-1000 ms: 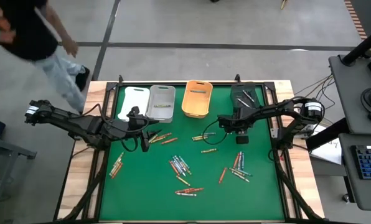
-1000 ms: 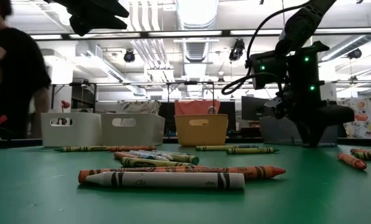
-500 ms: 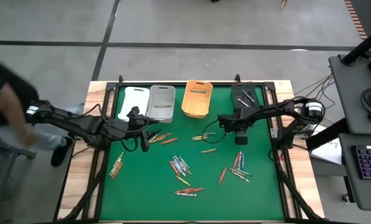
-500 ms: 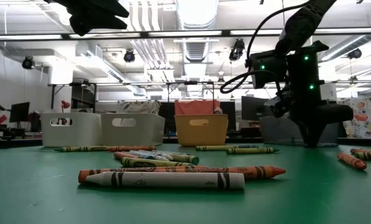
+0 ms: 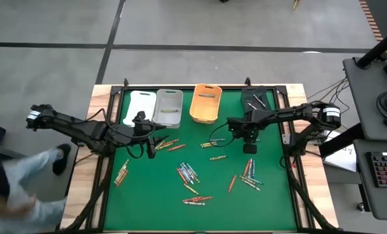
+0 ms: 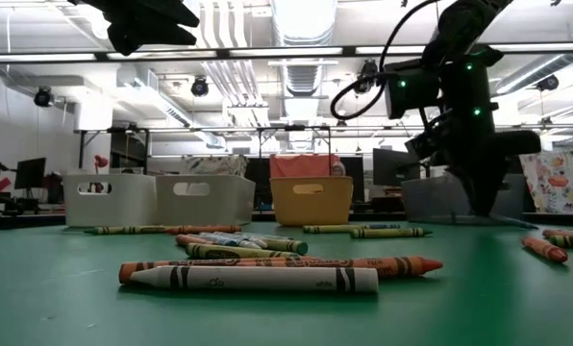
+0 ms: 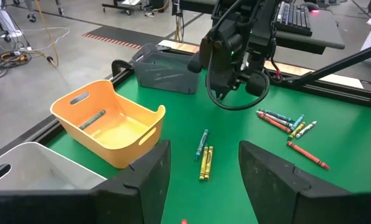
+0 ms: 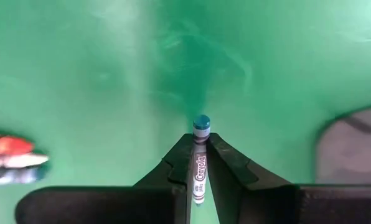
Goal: Sort crayons
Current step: Put the blue crayon into the yellow bin
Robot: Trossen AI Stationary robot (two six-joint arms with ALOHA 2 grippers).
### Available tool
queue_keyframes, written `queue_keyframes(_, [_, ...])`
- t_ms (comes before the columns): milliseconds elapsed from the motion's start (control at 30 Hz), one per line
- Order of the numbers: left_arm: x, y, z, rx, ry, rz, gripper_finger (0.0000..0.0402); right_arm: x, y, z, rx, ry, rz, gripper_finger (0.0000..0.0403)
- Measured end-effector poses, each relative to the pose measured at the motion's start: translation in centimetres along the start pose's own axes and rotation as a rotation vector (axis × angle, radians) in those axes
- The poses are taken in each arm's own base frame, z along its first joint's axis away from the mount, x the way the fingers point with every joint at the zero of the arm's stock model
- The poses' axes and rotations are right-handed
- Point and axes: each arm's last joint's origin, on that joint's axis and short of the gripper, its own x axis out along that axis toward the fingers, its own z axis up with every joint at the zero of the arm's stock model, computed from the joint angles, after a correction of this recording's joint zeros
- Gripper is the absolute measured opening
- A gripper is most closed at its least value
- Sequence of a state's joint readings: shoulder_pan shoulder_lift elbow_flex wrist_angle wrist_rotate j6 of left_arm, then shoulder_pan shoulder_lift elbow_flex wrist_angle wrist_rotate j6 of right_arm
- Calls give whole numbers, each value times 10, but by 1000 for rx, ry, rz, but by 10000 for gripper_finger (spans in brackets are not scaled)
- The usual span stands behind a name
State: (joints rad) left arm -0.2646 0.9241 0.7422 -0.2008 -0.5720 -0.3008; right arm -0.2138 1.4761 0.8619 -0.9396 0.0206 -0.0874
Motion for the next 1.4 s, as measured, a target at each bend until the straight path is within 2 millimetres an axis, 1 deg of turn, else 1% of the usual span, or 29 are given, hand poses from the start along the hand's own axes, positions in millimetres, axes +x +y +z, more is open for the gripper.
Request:
queue_keyframes(100, [0, 0, 0, 0, 0, 0, 172, 0, 1, 1, 12, -16, 54, 34])
queue_keyframes(233, [0, 0, 0, 3, 0, 0, 172, 0, 1, 5, 44, -52, 50, 34])
queue_keyframes(500, [0, 0, 0, 12, 0, 0, 172, 0, 0, 12, 17, -125, 38, 34])
queue_keyframes(567, [0, 0, 0, 12, 0, 0, 172, 1, 0, 14, 17, -138, 37, 29])
queue_keyframes(667, [0, 0, 0, 12, 0, 0, 172, 3, 0, 15, 17, -139, 36, 12])
queue_keyframes(833, [0, 0, 0, 11, -1, 0, 172, 1, 0, 17, 18, -161, 34, 9])
queue_keyframes(900, [0, 0, 0, 8, 0, 0, 172, -3, 0, 18, 20, -175, 34, 9])
queue_keyframes(967, [0, 0, 0, 3, 0, 0, 172, -12, 0, 21, 23, -201, 41, 9])
queue_keyframes(1033, [0, 0, 0, -1, -4, -2, 172, -26, -1, 25, 24, -253, 57, 8])
queue_keyframes(1200, [-1, 0, 1, 15, -10, -3, 172, -78, -3, 43, 4, -462, 42, 8])
queue_keyframes(1300, [-2, 0, 3, 40, -27, -6, 172, -110, -10, 60, -34, -626, -27, 8])
queue_keyframes(1400, [-3, 0, 6, 64, -47, -9, 172, -130, -23, 78, -51, -781, -141, 8])
